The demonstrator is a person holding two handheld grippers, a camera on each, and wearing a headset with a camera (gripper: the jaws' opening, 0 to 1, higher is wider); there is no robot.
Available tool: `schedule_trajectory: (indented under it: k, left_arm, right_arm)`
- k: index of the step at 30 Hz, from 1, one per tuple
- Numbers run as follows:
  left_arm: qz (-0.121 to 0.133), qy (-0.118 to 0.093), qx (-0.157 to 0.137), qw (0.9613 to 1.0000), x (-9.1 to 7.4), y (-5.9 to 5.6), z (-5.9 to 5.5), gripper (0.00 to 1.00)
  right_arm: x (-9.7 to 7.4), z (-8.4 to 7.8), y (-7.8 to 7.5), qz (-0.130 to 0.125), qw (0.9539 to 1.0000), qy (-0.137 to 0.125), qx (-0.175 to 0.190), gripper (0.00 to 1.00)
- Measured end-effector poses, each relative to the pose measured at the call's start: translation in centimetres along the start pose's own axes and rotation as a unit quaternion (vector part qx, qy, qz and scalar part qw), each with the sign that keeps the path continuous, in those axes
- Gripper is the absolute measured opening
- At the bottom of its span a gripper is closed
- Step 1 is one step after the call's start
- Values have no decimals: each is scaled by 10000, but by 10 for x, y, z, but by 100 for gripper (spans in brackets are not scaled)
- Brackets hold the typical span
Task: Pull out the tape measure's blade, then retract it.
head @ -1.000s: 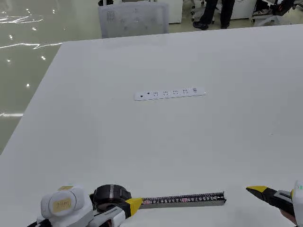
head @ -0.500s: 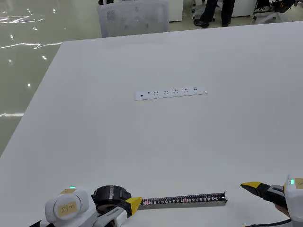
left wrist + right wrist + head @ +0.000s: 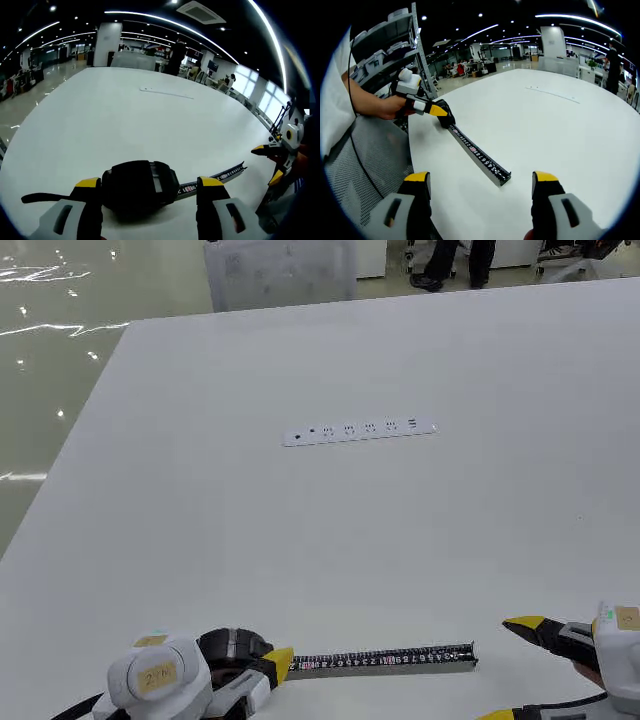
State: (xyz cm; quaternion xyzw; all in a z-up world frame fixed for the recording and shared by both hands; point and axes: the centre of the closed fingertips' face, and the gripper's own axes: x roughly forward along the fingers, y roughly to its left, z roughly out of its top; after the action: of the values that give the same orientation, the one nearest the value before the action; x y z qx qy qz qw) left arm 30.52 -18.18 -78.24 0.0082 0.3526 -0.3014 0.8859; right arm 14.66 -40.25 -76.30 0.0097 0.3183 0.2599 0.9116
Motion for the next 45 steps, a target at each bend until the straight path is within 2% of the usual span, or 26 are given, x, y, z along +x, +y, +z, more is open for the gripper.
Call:
schedule_trajectory:
  k: [12, 16, 22, 34, 39, 41, 45]
  left_arm:
    - [290, -8, 67, 9996, 4, 7, -1, 69]
    - [416, 75, 275, 9987, 6, 9, -3, 67]
    - [466, 86, 328, 9983, 5, 11, -4, 63]
    - [512, 106, 308, 9982, 7, 12, -5, 64]
    - [514, 142, 349, 9980, 7, 12, -5, 64]
    - [512, 145, 359, 9979, 7, 12, -6, 64]
    - [513, 143, 365, 9979, 7, 12, -6, 64]
  right_arm:
    - [4, 0, -5, 31, 10000, 23, -9, 83]
    - [5, -1, -6, 62, 10000, 33, -28, 82]
    - [8, -1, -8, 86, 9999, 57, -57, 82]
    - [15, -3, -18, 162, 9995, 158, -232, 79]
    - [19, -4, -25, 199, 9990, 179, -356, 74]
    - [21, -8, -27, 208, 9979, 270, -550, 68]
    - [24, -10, -29, 248, 9977, 268, -573, 64]
